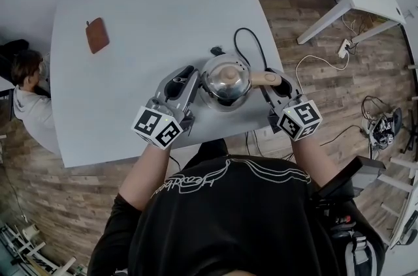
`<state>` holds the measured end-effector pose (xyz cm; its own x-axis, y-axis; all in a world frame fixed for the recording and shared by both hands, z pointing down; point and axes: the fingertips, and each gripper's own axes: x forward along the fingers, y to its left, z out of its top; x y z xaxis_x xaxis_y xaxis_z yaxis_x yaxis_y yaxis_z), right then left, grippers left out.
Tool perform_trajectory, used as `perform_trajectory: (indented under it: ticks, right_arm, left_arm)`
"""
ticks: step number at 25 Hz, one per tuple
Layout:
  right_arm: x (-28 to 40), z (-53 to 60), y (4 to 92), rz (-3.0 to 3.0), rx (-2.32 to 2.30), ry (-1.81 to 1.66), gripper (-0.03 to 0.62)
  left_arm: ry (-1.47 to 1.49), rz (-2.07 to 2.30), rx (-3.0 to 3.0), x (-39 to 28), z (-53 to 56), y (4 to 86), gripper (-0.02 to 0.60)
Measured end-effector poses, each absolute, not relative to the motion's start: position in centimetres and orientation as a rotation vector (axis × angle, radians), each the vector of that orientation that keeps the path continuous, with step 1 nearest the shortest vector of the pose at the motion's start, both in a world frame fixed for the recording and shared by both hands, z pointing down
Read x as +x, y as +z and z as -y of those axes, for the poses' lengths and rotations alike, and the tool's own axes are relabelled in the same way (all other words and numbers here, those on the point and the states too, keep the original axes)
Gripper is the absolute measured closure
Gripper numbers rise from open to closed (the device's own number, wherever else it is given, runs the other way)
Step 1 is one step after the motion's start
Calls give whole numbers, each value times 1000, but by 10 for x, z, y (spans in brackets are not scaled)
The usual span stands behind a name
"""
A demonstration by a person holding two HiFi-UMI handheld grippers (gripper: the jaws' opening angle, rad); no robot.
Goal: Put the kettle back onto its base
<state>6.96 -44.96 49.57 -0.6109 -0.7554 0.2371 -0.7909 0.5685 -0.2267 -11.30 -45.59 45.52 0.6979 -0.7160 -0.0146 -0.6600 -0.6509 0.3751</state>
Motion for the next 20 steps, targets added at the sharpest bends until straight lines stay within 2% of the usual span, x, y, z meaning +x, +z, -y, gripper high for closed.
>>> perform_trajectory:
  ticks: [4, 7, 9, 16, 20]
  right_arm:
    - [71, 455, 497, 2680, 1329, 537, 481]
    - [74, 445, 495, 2683, 1366, 556, 424]
    - [75, 436, 494, 2684, 1381, 549, 410]
    - [89, 401, 493, 2642, 1432, 610, 407]
    - [88, 372, 478, 2644, 1386, 596, 407]
  left_arm:
    - [-257, 1084, 2503, -114, 463, 456, 516]
    - [-307, 1115, 2468, -123, 458, 456, 423]
    - [-324, 1142, 2446, -132, 451, 456, 402]
    - [-330, 1200, 2366, -153, 414, 465, 400]
    - [-280, 1221, 2403, -147, 380, 458, 434]
